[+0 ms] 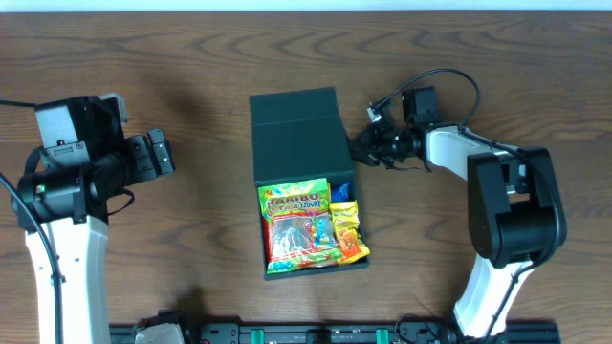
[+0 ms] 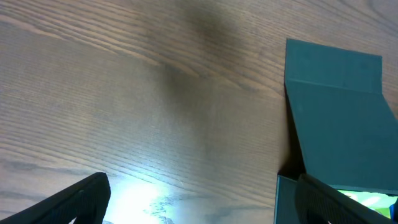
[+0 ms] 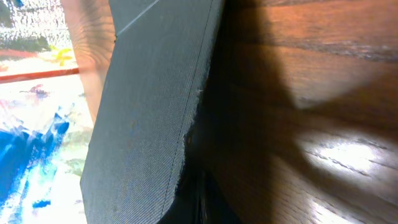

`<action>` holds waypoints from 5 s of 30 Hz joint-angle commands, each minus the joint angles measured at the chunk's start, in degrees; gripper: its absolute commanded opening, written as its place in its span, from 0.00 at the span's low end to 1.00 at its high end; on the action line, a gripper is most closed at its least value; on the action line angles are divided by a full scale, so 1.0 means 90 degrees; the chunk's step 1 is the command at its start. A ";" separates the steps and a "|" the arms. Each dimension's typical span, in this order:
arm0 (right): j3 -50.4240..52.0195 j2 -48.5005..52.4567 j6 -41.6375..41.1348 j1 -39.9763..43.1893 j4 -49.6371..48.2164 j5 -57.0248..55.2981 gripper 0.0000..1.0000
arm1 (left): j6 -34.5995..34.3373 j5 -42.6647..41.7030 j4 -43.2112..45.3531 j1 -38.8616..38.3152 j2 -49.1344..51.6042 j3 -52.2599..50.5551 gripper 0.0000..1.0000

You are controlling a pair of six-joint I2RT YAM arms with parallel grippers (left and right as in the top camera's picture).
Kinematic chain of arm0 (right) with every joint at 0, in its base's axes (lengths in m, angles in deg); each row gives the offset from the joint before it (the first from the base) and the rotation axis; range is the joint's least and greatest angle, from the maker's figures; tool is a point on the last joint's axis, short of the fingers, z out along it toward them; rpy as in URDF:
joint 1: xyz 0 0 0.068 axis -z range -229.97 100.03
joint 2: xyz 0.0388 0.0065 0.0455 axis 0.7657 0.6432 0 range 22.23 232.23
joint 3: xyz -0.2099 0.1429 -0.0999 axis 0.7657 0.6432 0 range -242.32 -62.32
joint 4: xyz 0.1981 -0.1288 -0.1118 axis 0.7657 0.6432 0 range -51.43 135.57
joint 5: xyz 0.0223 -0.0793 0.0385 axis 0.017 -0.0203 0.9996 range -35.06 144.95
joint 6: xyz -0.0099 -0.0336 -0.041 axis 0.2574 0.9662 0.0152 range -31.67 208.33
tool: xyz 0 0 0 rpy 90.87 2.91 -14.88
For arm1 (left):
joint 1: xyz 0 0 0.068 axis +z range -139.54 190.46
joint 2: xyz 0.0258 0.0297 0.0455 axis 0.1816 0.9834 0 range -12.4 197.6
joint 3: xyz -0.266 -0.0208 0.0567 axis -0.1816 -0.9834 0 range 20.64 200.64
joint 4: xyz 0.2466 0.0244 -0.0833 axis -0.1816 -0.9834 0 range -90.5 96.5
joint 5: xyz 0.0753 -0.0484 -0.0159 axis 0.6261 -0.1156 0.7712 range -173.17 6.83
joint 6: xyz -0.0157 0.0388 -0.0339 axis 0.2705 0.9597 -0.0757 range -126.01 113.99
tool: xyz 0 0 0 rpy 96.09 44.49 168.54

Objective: Pack container

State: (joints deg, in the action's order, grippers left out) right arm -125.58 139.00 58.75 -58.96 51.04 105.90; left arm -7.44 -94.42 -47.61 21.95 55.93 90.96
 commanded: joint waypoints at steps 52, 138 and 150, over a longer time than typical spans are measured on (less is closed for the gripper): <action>0.0005 -0.2472 -0.3320 -0.1260 -0.7699 0.4027 0.02 | 0.0070 -0.0019 -0.0032 0.0017 -0.0058 0.0036 0.95; 0.3249 -0.4296 -0.0665 -0.4146 -0.1003 -0.1086 0.01 | 0.0070 -0.0019 -0.0032 0.0017 -0.0058 0.0036 0.95; 0.0753 -0.2737 0.1972 -0.5197 0.1345 -0.2295 0.01 | 0.0070 -0.0019 -0.0032 0.0017 -0.0058 0.0036 0.95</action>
State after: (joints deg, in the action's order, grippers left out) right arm -113.08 110.20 66.73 -103.74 60.70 90.69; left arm -7.44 -94.61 -47.67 21.95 55.93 90.94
